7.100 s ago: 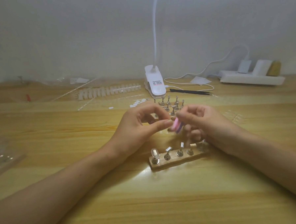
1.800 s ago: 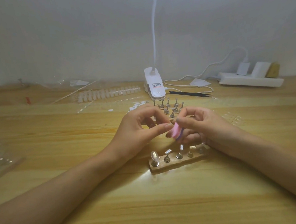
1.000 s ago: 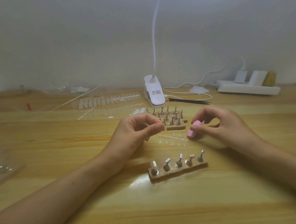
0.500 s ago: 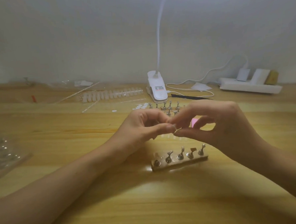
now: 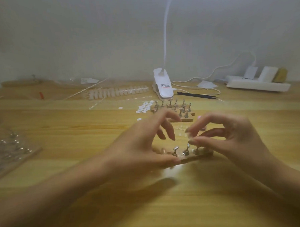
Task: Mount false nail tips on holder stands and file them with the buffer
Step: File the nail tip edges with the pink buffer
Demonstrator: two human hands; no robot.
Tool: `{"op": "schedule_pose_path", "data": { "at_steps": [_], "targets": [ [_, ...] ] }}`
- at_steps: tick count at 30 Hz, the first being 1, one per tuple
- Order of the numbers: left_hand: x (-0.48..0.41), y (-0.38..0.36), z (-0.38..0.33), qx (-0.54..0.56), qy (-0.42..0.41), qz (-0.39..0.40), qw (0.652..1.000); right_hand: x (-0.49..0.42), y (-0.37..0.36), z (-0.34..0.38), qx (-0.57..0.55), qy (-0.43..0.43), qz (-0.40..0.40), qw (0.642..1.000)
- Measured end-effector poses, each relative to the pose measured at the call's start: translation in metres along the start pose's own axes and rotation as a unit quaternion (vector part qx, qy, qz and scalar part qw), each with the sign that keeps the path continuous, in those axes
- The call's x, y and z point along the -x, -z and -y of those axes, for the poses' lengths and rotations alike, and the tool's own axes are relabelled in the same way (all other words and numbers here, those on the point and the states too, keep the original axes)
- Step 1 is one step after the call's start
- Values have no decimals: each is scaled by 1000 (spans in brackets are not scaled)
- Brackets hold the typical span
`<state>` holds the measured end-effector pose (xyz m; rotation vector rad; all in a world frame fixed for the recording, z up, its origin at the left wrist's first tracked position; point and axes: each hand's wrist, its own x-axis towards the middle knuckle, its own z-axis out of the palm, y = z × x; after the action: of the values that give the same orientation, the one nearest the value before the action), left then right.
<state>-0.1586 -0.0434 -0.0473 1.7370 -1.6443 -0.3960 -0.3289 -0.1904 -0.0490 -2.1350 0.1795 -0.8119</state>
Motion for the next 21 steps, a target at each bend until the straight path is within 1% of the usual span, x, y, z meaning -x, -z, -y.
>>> {"op": "schedule_pose_path", "data": {
  "at_steps": [2,4,10,15,21],
  "targets": [
    [7,-16,3,10,-2,-50,999,2,-5,-6,21,6,13,1000],
    [8,-25,5,31,-3,-74,997,3,-9,-8,57,22,21,998],
    [6,-30,4,106,24,-97,989,5,-16,-10,84,18,22,996],
    [3,-33,6,107,52,-112,987,4,-22,-10,83,10,20,996],
    [3,-34,7,116,47,-109,986,1,-26,-9,89,11,28,996]
  ]
}}
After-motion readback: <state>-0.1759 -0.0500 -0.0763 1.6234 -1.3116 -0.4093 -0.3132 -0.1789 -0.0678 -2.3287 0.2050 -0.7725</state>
